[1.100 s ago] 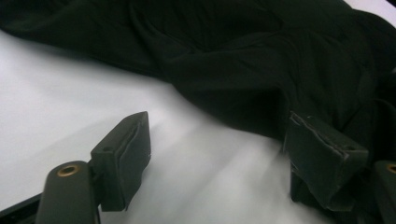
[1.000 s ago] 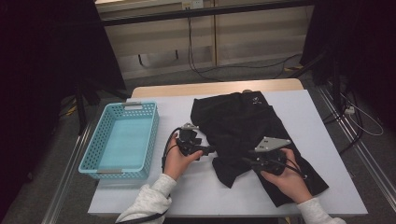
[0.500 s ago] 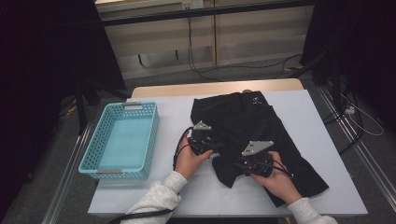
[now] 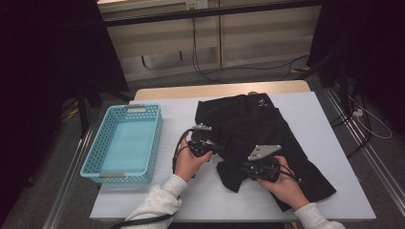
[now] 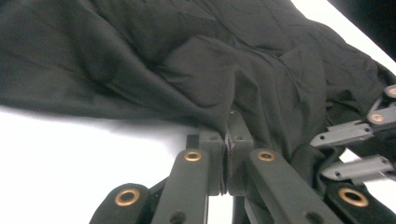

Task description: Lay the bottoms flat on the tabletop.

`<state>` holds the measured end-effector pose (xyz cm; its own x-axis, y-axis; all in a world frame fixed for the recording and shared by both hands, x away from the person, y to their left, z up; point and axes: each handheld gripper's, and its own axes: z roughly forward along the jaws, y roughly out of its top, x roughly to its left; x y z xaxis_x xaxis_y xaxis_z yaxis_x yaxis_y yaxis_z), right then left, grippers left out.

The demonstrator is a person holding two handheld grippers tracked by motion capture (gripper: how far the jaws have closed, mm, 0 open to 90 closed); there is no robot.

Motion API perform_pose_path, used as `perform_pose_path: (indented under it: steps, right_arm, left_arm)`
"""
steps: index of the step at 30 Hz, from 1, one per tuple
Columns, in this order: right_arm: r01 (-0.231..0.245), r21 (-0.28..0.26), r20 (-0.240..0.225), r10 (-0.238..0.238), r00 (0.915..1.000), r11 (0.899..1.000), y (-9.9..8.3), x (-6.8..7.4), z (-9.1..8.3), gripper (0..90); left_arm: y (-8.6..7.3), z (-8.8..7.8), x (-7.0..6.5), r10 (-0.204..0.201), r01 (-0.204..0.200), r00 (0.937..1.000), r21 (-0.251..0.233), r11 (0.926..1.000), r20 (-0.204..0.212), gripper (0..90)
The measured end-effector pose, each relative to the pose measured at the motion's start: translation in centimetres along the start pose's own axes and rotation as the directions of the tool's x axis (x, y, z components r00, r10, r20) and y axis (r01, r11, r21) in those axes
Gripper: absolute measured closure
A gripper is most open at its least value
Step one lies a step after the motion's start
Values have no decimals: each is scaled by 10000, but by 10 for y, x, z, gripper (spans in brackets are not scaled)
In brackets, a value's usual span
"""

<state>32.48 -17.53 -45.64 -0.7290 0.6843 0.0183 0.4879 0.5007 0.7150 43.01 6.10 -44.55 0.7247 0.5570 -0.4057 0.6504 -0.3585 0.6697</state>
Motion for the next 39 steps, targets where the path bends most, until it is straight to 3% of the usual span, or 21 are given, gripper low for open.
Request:
perform_pose_path:
  steps: [7,12,19,24,30,34,37,39]
  right_arm:
    - [158,-71,-398,-160,9991,9999,1,4,-3,864]
    - [389,-82,-777,-394,9962,9992,3,9,-2,871]
    - [678,168,-1015,-658,9927,9976,0,11,-5,883]
    - [631,-32,-1295,-630,9896,9980,-4,10,-14,885]
    - [153,-660,-1811,-271,9831,9977,-1,8,-27,881]
    - [55,-400,-1087,-98,9940,9992,-4,1,-28,882]
    - [-202,-214,-608,189,9980,9996,-9,-9,-29,883]
    - [-562,-374,-381,547,9978,9977,-13,-18,-33,883]
  left_arm:
    - [7,-38,11,-532,533,9978,27,9986,-390,887]
    - [9,-56,21,-715,719,9944,17,9974,-784,887]
    - [4,-44,29,-688,663,9925,-275,9974,-1012,885]
    - [1,-28,31,-537,503,9916,-321,9982,-1174,885]
    - [6,-30,29,-341,246,9930,-843,9961,-1133,884]
    - [4,-25,27,-299,235,9956,-726,9971,-891,844]
    - [5,-24,23,-304,263,9974,-632,9977,-659,739]
    - [4,-25,22,-113,63,9973,-689,9976,-724,640]
